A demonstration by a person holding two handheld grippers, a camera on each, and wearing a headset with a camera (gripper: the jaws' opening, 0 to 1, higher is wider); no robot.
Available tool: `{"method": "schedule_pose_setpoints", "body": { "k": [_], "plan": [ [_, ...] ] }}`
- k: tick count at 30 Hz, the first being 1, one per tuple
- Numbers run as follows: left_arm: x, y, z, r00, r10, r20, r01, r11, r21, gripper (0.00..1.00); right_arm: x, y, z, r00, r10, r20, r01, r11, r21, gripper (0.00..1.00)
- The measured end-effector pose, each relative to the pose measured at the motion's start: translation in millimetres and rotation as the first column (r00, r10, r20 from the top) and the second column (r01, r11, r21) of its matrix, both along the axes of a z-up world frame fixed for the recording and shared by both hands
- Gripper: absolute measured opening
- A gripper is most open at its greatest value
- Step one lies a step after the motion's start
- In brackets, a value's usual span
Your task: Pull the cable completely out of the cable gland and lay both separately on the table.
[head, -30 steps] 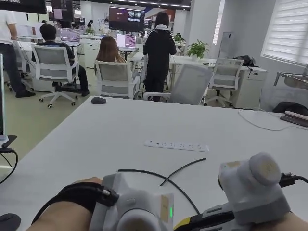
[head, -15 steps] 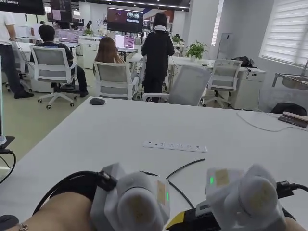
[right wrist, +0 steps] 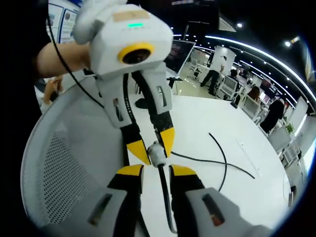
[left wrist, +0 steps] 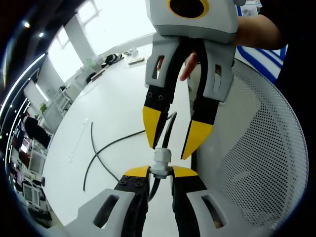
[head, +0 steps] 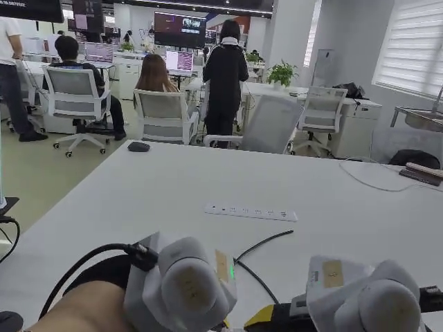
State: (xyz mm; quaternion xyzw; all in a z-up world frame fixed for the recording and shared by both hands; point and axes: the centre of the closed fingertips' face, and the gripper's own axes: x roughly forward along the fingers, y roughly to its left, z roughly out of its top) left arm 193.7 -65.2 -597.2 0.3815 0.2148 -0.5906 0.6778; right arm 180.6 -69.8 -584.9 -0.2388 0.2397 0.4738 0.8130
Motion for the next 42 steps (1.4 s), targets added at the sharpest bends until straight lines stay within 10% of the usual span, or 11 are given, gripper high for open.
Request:
{"method": "schedule_pose_setpoints", "body": {
  "k": [12,42],
  "plan": [
    [-1.3,-2.6,7.6,0.997,0.015,0.071,-0.013,1.0,-0.027,0.17,-2.3,-2.5,2.6,0.998,-0.051,0.023,0.051,0.998,0.029,0.2],
    [-8.0,-12.2,-3.5,0.993,-0.036,0.109,0.034,0.999,0.013,0.17,-8.2,-17.2,-4.9,0.995,0.019,0.098,-0.003,0.986,-0.166,0.03]
  ]
}}
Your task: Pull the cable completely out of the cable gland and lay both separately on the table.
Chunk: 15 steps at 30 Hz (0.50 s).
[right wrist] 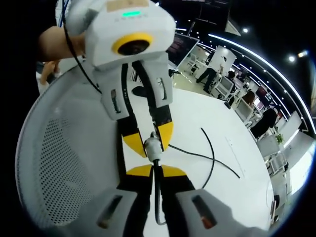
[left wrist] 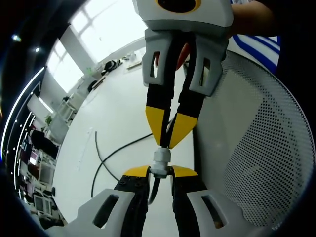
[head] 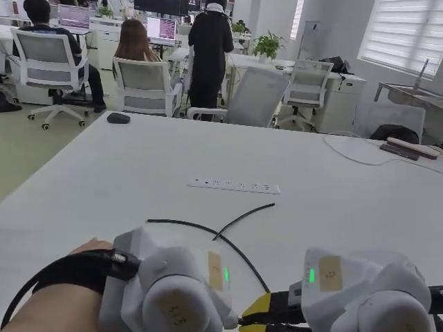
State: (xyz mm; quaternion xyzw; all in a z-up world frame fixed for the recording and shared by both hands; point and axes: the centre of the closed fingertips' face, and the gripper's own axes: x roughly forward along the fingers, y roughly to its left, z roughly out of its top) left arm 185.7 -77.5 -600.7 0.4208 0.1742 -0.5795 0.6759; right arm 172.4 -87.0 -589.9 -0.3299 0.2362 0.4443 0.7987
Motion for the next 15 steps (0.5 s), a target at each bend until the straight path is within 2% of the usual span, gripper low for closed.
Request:
{"method": "schedule_pose_setpoints", "body": {
  "k": [2,6,9,15],
  "plan": [
    [4.2,4.7,-4.7,1.0,0.006,0.011,-0.006,1.0,0.021,0.17,-0.7,-6.0,-2.4,1.0,-0.009,-0.003,0.009,1.0,-0.01,0.03],
    [5.5,8.4,-6.0,1.0,0.016,-0.007,-0.016,1.0,0.006,0.17,-3.4,-17.0,-5.7,1.0,-0.025,-0.011,0.025,1.0,-0.008,0.03],
    [7.3,13.4,-9.4,1.0,0.026,-0.007,-0.026,0.999,0.023,0.17,-3.7,-35.0,-13.3,0.999,-0.052,-0.004,0.052,0.997,-0.061,0.03],
    [9.5,23.6,-13.4,0.999,0.051,-0.015,-0.05,0.998,0.031,0.17,-0.3,-73.3,-24.1,0.991,-0.132,-0.011,0.13,0.985,-0.116,0.03]
  ]
}}
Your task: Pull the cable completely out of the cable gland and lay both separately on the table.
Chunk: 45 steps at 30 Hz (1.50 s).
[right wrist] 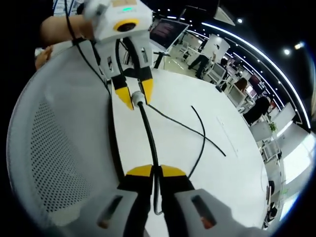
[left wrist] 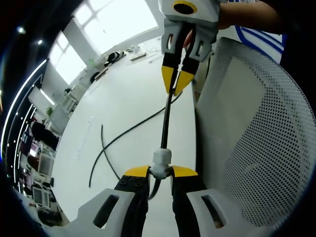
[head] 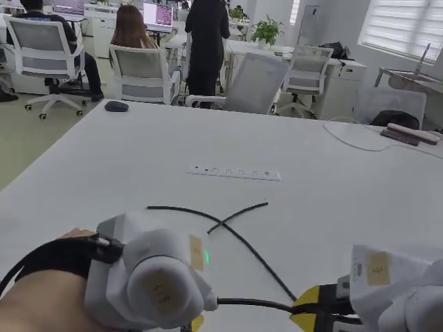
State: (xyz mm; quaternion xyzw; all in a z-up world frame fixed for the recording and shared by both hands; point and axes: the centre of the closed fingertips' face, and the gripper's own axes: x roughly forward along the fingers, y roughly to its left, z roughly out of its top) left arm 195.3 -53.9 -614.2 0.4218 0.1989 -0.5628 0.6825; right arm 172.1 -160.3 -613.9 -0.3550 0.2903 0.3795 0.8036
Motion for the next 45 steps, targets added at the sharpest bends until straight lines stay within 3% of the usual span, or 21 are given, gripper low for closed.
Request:
{"method": "schedule_pose_setpoints", "body": {
  "k": [6,7,9,10,11,14,17,19,23,27,30,33,37,45],
  "plan": [
    [-3.1,2.3,1.0,1.0,0.007,-0.007,-0.007,1.0,0.002,0.17,3.3,-35.1,-16.5,0.995,-0.089,-0.045,0.087,0.995,-0.046,0.03],
    [-4.6,2.5,0.6,1.0,0.003,-0.005,-0.003,1.0,0.007,0.17,1.6,-40.8,-22.2,0.987,-0.136,-0.084,0.132,0.99,-0.047,0.03],
    [-7.2,2.5,-1.0,1.0,-0.003,-0.005,0.003,1.0,0.018,0.17,-0.6,-48.9,-32.6,0.952,-0.252,-0.172,0.249,0.968,-0.037,0.04],
    [-8.2,2.2,-1.2,1.0,-0.004,-0.005,0.004,1.0,0.019,0.17,0.4,-51.2,-35.5,0.951,-0.257,-0.174,0.251,0.967,-0.052,0.05],
    [-9.1,1.4,-1.0,1.0,-0.002,-0.008,0.002,1.0,0.016,0.17,1.0,-48.2,-37.1,0.962,-0.219,-0.161,0.212,0.975,-0.063,0.05],
    [-11.2,1.9,-2.4,1.0,0.005,-0.013,-0.005,1.0,0.024,0.17,-3.0,-42.9,-39.7,0.957,-0.216,-0.191,0.205,0.976,-0.075,0.07],
    [-11.2,3.4,-3.4,1.0,0.01,-0.013,-0.01,0.999,0.032,0.17,-6.0,-28.0,-35.2,0.961,-0.185,-0.203,0.178,0.983,-0.054,0.18],
    [-11.4,3.3,-3.5,1.0,0.014,-0.015,-0.014,0.999,0.033,0.17,-10.8,-7.3,-31.6,0.965,-0.118,-0.233,0.122,0.993,0.003,0.18],
    [-13.0,2.5,-5.3,1.0,0.014,-0.021,-0.013,0.999,0.043,0.17,-16.1,30.5,-18.4,0.962,-0.045,-0.268,0.077,0.991,0.108,0.2],
    [-14.3,1.1,-3.4,1.0,0.015,-0.024,-0.014,0.999,0.038,0.17,-16.7,71.3,3.8,0.969,0.052,-0.24,0.0,0.977,0.213,0.24],
    [-14.4,0.8,-3.4,1.0,0.016,-0.024,-0.015,0.999,0.038,0.17,-12.4,94.6,19.5,0.978,0.093,-0.185,-0.041,0.963,0.265,0.22],
    [-13.8,0.6,-1.9,1.0,0.019,-0.021,-0.018,0.999,0.035,0.17,-10.8,104.3,18.6,0.98,0.11,-0.165,-0.065,0.965,0.253,0.17],
    [-15.2,1.0,-2.1,1.0,0.016,-0.025,-0.015,0.999,0.038,0.17,-6.0,99.1,13.2,0.986,0.101,-0.133,-0.074,0.978,0.193,0.04],
    [-17.8,-2.6,-2.2,0.999,0.012,-0.031,-0.011,1.0,0.019,0.17,-9.0,93.7,12.5,0.986,0.107,-0.129,-0.082,0.979,0.187,0.04]
  ]
}}
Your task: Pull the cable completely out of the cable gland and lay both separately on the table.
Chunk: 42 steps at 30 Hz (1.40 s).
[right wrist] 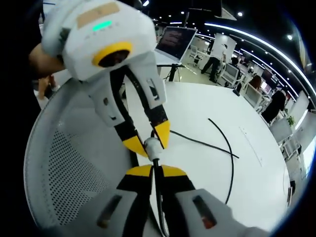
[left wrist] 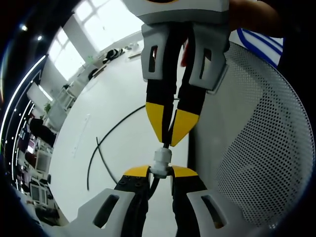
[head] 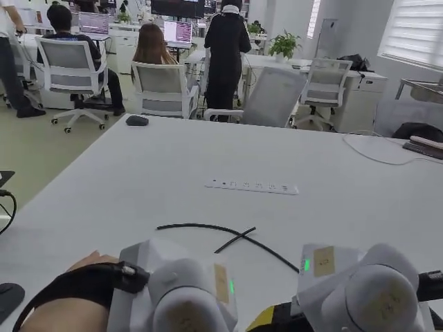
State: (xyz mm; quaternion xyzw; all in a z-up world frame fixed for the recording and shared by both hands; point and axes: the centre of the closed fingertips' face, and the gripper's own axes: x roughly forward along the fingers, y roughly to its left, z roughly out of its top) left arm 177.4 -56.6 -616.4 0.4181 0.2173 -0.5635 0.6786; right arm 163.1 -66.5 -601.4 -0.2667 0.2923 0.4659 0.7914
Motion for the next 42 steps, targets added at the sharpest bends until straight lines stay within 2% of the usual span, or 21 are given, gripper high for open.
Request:
{"method": "schedule_pose_setpoints", "body": {
  "k": [10,16,18,21,23,26,27,28,30,35,40,42],
  "plan": [
    [2.3,-5.8,5.2,1.0,-0.006,-0.002,0.006,1.0,-0.026,0.17,2.4,-5.0,2.2,1.0,-0.025,0.002,0.024,1.0,0.018,0.04],
    [9.9,-6.6,13.2,1.0,-0.002,0.005,0.002,0.999,-0.042,0.17,10.5,-6.9,9.5,0.999,-0.037,0.018,0.036,0.999,0.036,0.04],
    [12.3,-7.4,15.8,1.0,-0.006,0.011,0.007,0.999,-0.04,0.17,12.4,-6.2,11.3,0.999,-0.026,0.031,0.025,0.999,0.024,0.03],
    [19.9,-8.9,24.6,0.999,-0.015,0.035,0.016,0.999,-0.032,0.17,21.0,-7.8,19.9,0.998,-0.022,0.055,0.022,1.0,0.008,0.04],
    [29.6,-9.4,37.9,0.998,-0.01,0.063,0.013,0.999,-0.039,0.17,30.7,-9.0,32.3,0.995,-0.04,0.088,0.037,0.999,0.026,0.04],
    [43.6,-10.6,62.1,0.995,0.002,0.103,0.005,0.998,-0.068,0.17,41.9,-14.6,40.5,0.991,-0.044,0.124,0.046,0.999,-0.013,0.07],
    [45.1,-10.6,65.4,0.994,0.003,0.108,0.004,0.997,-0.071,0.17,45.2,-14.9,44.0,0.989,-0.048,0.14,0.05,0.999,-0.011,0.11],
    [49.8,-10.5,72.8,0.992,0.007,0.128,0.002,0.997,-0.076,0.17,49.2,-14.4,50.0,0.985,-0.055,0.16,0.055,0.998,0.006,0.11],
    [56.1,-10.2,83.9,0.988,0.008,0.154,0.003,0.997,-0.075,0.17,56.4,-14.9,62.6,0.979,-0.085,0.186,0.078,0.996,0.043,0.08],
    [63.5,-12.8,104.7,0.981,0.016,0.192,0.003,0.995,-0.099,0.17,68.0,-20.0,77.9,0.967,-0.115,0.228,0.106,0.993,0.052,0.09],
    [65.9,-15.2,116.8,0.976,0.019,0.215,0.006,0.993,-0.115,0.17,75.6,-19.8,99.0,0.951,-0.124,0.285,0.107,0.992,0.074,0.07],
    [66.6,-15.4,119.7,0.975,0.021,0.22,0.006,0.993,-0.121,0.17,76.2,-18.8,103.4,0.949,-0.119,0.293,0.101,0.992,0.074,0.08]
  ]
}}
